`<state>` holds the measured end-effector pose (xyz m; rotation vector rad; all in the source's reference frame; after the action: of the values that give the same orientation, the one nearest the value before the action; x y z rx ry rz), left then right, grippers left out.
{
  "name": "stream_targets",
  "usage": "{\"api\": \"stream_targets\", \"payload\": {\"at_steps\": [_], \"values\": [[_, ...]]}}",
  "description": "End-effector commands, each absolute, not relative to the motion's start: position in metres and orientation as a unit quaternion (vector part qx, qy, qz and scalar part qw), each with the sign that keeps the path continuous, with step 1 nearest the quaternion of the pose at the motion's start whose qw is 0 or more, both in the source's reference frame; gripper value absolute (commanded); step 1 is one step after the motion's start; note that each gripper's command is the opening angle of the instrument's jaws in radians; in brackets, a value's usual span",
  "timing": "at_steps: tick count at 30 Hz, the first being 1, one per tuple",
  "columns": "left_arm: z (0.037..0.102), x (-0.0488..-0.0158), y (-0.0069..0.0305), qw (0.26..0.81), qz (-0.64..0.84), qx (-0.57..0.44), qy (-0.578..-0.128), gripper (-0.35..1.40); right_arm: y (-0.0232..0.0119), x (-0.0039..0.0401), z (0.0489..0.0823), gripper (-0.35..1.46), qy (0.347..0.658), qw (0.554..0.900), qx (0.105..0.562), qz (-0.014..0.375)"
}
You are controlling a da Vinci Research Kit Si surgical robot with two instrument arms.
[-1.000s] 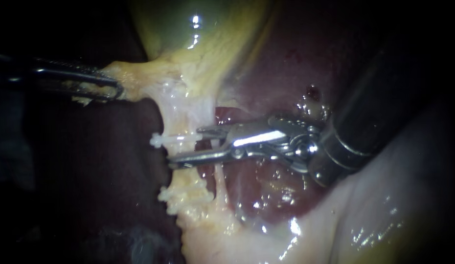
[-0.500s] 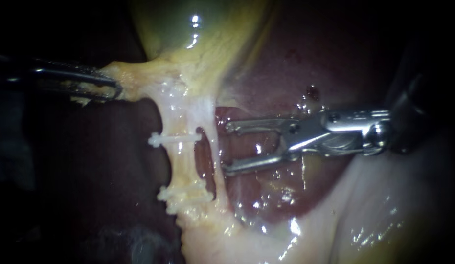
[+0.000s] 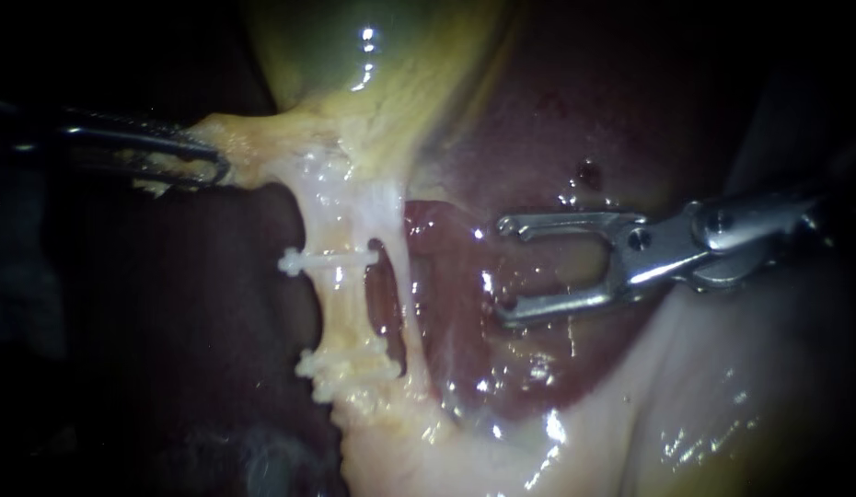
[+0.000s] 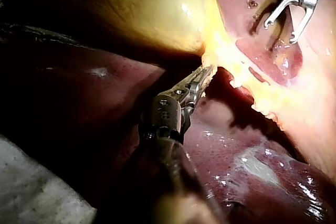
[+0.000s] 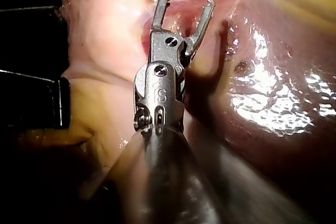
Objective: Going back third clip left tube
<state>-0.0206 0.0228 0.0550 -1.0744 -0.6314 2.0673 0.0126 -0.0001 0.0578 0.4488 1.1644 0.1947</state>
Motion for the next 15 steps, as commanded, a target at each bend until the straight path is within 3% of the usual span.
{"api": "stream_targets", "payload": {"at_steps": [1,15], "values": [[0.0553,-0.0208,0.0227,0.357,0.8,-0.416,-0.243,-0.35,-0.0001,0.0126,0.0579,0.5,0.544,0.807,0.21,0.091],[0.0618,-0.0244,0.0229,0.348,0.805,-0.414,-0.246,-0.35,-0.0004,0.0121,0.0576,0.5,0.546,0.807,0.21,0.086]]}}
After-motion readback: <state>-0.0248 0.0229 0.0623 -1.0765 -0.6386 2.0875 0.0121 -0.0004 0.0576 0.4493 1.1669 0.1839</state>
